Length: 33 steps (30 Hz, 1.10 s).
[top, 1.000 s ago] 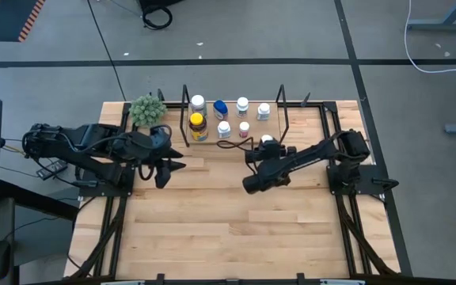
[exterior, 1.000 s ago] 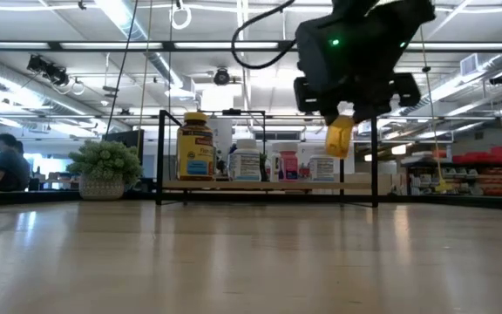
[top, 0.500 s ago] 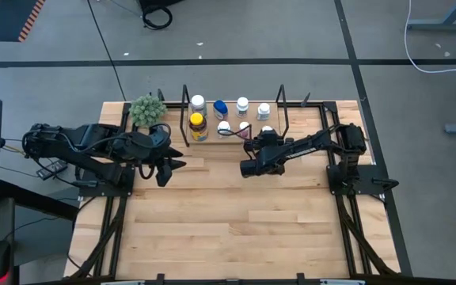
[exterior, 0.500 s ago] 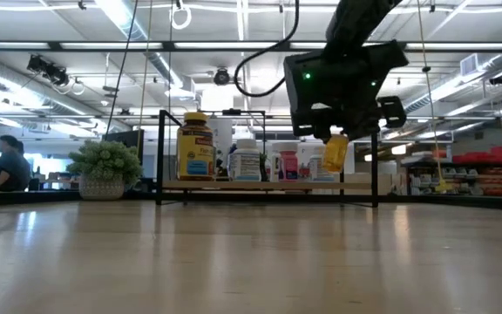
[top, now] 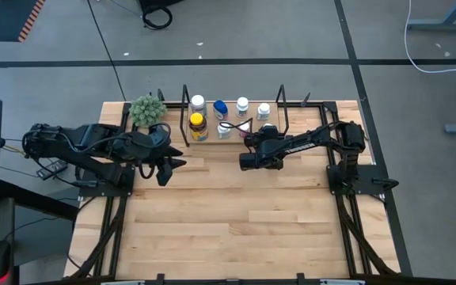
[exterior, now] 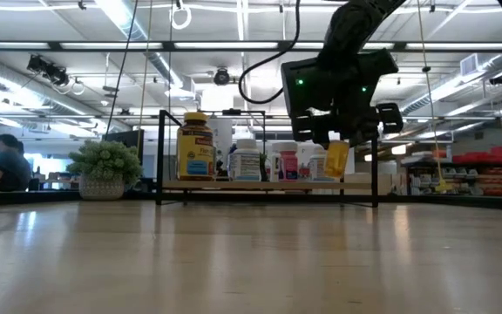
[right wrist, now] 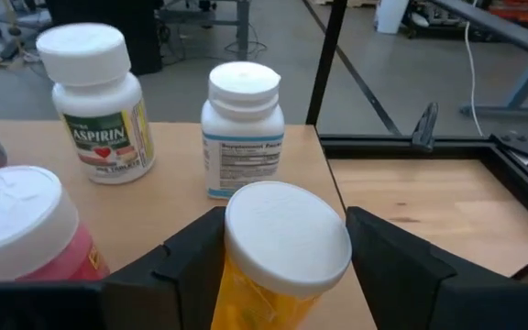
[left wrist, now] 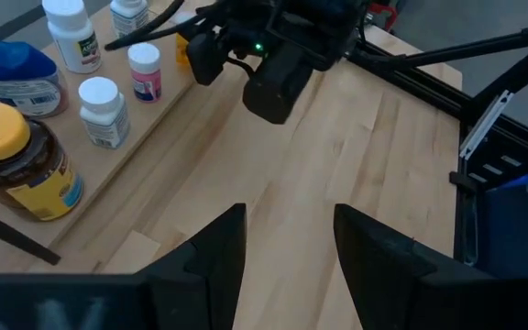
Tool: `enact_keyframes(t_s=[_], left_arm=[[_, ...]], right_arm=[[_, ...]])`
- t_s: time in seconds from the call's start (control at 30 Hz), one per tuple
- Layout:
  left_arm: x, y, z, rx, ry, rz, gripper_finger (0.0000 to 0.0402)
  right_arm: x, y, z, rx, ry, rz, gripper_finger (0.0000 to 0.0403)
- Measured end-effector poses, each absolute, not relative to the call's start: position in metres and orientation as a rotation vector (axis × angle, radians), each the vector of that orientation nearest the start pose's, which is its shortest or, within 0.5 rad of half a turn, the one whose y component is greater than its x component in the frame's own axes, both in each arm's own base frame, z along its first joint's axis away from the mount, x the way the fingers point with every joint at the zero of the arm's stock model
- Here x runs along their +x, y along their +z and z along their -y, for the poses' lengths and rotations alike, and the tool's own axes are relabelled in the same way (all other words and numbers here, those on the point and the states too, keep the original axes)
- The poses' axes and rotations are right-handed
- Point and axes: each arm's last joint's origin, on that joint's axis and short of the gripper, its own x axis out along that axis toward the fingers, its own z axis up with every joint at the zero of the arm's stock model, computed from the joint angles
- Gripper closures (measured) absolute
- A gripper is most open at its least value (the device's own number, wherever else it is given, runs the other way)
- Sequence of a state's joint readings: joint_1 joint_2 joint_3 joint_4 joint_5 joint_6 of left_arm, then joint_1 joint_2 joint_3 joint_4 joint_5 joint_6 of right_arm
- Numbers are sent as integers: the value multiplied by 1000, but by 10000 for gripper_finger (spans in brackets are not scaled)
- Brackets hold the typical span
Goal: Pick and place medicine bottles onto shelf by color
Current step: Put the orange medicine bottle on the shelf
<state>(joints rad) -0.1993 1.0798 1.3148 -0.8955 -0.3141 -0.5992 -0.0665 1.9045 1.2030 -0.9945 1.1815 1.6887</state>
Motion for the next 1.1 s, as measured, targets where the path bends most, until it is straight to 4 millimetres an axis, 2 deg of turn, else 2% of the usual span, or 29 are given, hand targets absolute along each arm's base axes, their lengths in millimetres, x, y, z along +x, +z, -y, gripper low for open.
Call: enact_keyframes(t_s=[0.3,0.73,1.1], left_arm=[[193,393,30,-410,296,-582,230],[193,393,30,-411,296,-582,230],[188,387,29,-417,327,-653,230]], right_arm=[[318,161,57,361,-1687,-376,178],[319,161,54,372,-1677,-392,176],[321,158,39,385,-1631,-427,113]])
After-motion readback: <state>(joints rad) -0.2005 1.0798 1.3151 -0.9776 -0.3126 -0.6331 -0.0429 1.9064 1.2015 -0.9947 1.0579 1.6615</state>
